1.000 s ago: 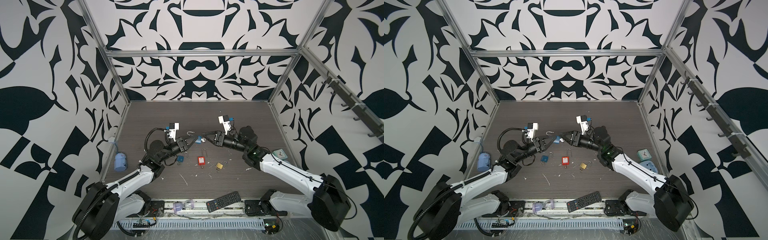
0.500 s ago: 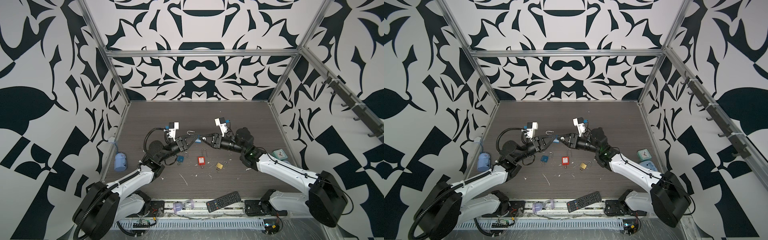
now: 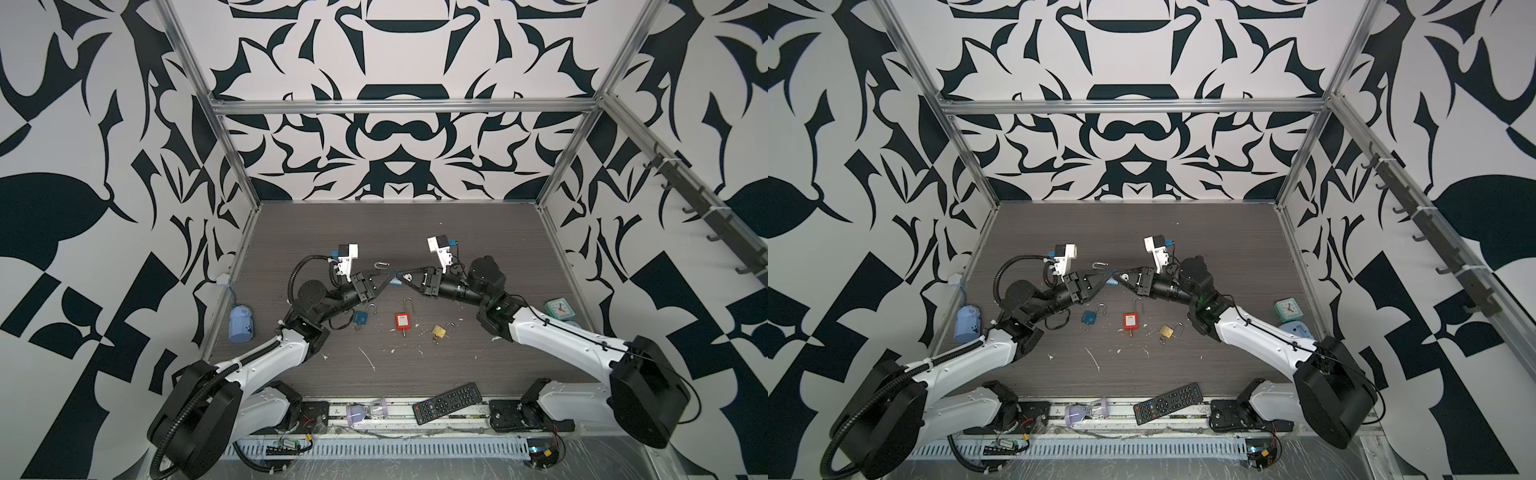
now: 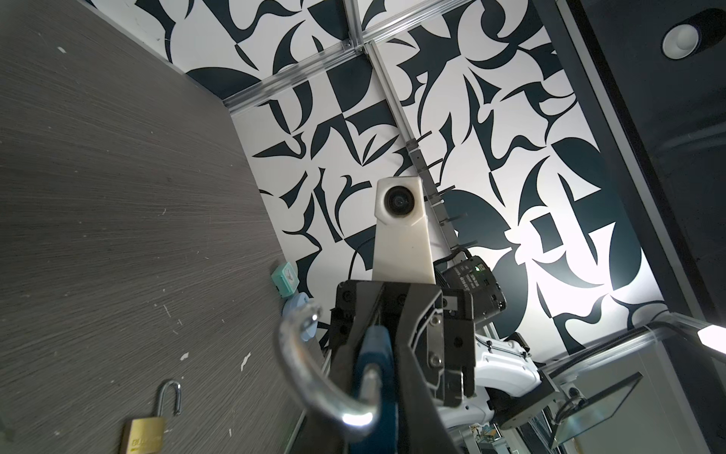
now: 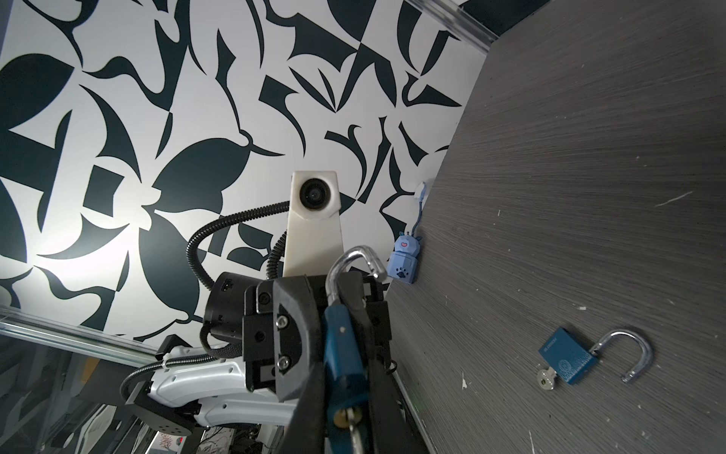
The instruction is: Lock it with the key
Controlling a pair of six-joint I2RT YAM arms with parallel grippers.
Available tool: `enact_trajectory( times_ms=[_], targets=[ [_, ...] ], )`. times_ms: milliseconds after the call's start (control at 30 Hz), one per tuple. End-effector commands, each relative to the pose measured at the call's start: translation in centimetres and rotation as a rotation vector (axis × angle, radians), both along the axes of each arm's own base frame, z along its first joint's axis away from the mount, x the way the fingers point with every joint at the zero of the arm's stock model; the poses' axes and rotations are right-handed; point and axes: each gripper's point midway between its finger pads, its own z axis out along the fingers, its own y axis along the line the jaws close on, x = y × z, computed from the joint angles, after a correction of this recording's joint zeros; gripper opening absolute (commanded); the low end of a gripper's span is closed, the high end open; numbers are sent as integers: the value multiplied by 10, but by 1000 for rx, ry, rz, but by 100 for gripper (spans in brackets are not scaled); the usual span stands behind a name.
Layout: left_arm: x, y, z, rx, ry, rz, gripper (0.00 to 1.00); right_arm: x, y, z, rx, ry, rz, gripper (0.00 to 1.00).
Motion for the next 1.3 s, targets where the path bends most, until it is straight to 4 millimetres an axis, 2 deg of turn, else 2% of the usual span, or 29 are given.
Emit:
enact_trajectory(
  times_ms=[0, 33, 100, 133, 200, 267, 300, 433, 533, 733, 867, 933, 967, 1067, 1267],
  targets=[
    [0, -3, 24, -38, -68, -21, 0, -6, 2, 18, 58, -49, 32, 3],
    [1, -3, 24, -35, -64, -22, 0, -6, 2, 18, 60, -48, 32, 0],
    [5, -3, 22, -21, -54, -26, 0, -6, 2, 17, 58, -43, 30, 0],
    [8, -1, 20, -6, -46, -29, 3, -6, 2, 16, 56, -37, 26, 0],
    [16, 8, 17, 30, -42, -17, 52, -6, 0, 12, 37, -24, 17, 0],
    [27, 27, 12, 113, -38, 26, 95, -4, -6, 8, 2, -16, -8, 0],
    [30, 35, 12, 165, -60, 49, 99, -5, -9, 8, -10, -15, -13, 0],
    [29, 64, 15, 485, -186, 171, 99, -7, -22, 4, -61, 32, -39, 0],
    [22, 68, 27, 577, -294, 170, 99, -15, -25, -1, -90, 91, -12, 0],
    [-1, 46, 34, 552, -386, -60, 97, -31, -22, 9, 25, 203, 77, 0],
    [-13, 33, 32, 495, -372, -193, 89, -34, -22, 21, 111, 251, 103, 0],
    [-15, 29, 30, 494, -372, -211, 84, -37, -21, 27, 122, 249, 124, 0],
    [-15, 28, 27, 497, -364, -213, 77, -38, -21, 29, 125, 243, 127, 0],
    [-12, 23, 18, 487, -322, -228, 69, -37, -21, 30, 122, 231, 123, 0],
    [-16, 14, 4, 474, -286, -248, 60, -30, -16, 30, 156, 236, 130, 0]
  ],
)
